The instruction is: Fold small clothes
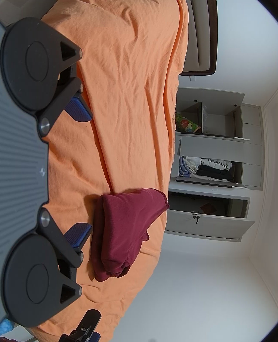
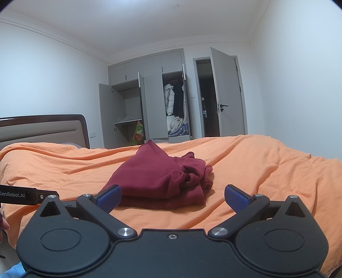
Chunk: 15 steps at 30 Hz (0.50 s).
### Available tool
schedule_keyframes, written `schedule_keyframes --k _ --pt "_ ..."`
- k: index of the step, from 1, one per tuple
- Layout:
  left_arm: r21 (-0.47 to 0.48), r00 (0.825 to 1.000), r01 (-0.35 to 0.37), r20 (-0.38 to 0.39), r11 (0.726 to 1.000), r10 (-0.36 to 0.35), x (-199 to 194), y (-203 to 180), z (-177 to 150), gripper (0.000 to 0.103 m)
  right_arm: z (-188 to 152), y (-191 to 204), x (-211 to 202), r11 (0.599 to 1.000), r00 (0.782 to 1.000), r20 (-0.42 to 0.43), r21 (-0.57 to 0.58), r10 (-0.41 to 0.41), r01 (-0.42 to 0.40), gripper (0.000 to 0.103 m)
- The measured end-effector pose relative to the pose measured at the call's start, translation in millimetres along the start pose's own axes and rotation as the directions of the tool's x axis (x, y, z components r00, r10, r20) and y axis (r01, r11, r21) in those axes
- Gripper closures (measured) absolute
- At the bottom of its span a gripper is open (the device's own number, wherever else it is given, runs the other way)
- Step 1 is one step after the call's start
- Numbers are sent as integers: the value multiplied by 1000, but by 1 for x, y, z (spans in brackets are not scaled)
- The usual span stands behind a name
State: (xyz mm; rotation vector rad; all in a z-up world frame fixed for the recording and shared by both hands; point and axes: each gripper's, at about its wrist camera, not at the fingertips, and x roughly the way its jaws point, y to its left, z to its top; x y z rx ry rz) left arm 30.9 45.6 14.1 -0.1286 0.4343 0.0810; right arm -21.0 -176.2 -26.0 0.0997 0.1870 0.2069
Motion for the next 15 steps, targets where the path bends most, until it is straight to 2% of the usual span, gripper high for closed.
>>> schedule_keyframes --k 15 --pt "-1 1000 -1 -2 1000 1 0 1 -1 0 0 0 0 1000 1000 -2 0 0 0 1"
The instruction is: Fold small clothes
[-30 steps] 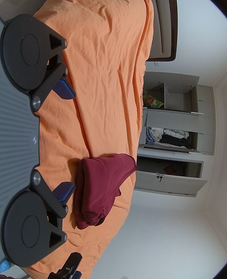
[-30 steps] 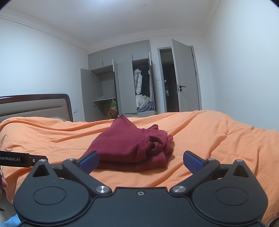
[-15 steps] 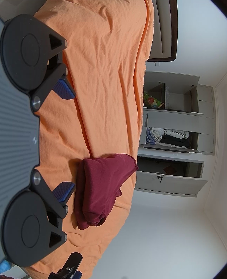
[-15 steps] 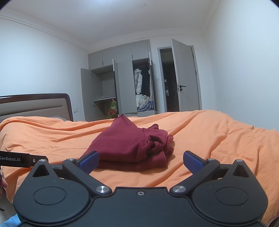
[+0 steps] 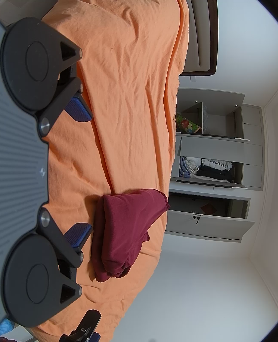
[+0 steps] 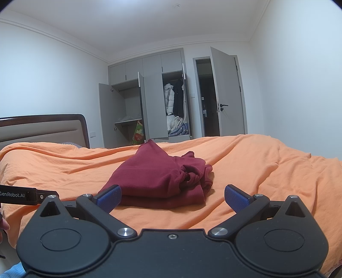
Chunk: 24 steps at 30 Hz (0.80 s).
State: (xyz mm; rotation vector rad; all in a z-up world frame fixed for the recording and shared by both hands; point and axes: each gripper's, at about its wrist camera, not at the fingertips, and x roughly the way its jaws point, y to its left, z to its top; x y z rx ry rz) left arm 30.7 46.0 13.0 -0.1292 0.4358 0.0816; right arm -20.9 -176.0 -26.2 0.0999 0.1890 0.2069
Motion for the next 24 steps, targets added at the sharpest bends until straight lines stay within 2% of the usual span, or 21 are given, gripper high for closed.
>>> schedule_keyframes --k 17,24 --pt "-17 1000 -2 -27 1000 1 3 3 -3 0 0 0 0 1000 1000 -3 -1 0 0 1" --pt "-3 996 -66 -55 998 65 7 -1 -4 0 -2 0 1 1000 1000 -5 -2 2 -2 1"
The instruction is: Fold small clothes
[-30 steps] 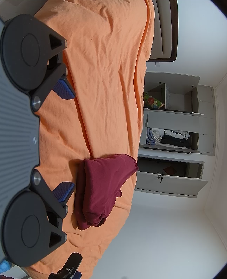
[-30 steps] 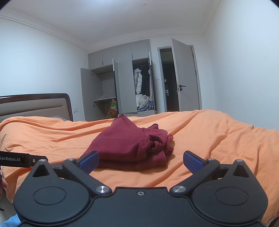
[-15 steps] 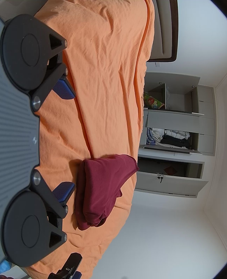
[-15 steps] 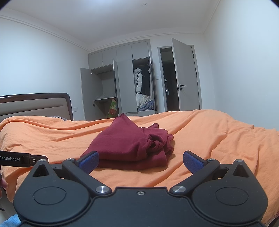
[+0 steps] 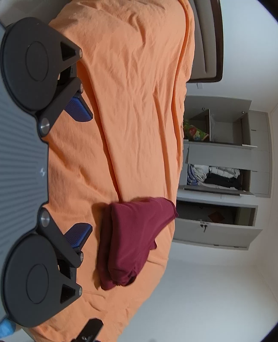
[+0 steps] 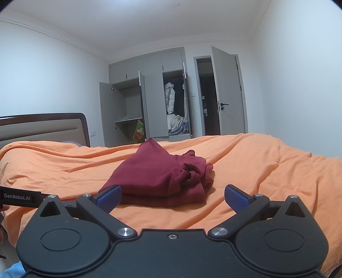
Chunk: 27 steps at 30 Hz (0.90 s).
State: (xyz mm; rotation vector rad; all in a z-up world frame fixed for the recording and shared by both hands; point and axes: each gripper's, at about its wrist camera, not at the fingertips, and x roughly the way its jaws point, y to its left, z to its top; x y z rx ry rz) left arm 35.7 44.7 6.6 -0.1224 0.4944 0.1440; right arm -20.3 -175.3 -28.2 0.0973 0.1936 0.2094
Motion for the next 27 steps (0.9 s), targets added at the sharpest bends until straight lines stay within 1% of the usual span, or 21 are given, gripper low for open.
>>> schedule_keyframes --k 5,27 --pt "6 1000 -23 -7 1000 23 1 1 0 0 0 0 0 1000 1000 0 0 0 0 1" --pt "5 1000 -6 -18 1000 6 0 1 -1 0 0 1 1 1000 1000 -3 0 -1 1 1"
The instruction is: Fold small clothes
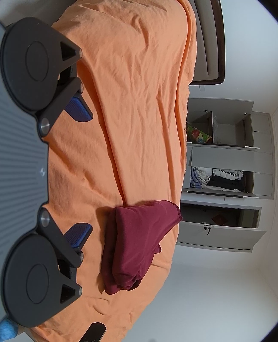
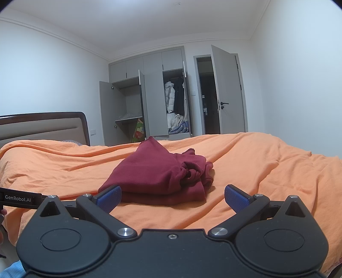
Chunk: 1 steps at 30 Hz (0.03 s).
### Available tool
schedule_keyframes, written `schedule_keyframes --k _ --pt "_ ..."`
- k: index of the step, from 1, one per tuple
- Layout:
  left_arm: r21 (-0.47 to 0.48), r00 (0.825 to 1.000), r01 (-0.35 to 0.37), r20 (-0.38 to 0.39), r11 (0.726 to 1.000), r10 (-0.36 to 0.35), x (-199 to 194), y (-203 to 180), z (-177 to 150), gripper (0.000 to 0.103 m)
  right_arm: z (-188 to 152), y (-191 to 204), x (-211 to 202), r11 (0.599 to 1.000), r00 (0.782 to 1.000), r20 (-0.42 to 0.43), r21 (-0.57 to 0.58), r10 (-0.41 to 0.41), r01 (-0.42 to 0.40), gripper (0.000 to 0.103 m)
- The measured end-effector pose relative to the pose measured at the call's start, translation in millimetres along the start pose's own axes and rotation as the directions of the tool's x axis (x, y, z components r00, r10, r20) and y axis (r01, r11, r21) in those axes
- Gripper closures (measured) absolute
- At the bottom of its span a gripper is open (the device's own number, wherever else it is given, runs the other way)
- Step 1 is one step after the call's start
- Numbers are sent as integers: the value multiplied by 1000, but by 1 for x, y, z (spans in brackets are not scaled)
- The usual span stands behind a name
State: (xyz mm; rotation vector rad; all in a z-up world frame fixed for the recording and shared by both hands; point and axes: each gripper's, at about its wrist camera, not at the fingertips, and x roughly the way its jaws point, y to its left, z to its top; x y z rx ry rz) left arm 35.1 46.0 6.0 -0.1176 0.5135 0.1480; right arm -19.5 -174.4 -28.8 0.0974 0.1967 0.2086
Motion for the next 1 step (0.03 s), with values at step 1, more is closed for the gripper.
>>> schedule_keyframes --k 1 --pt "0 1000 0 0 1000 0 0 0 0 0 0 0 0 1000 1000 0 0 0 0 1"
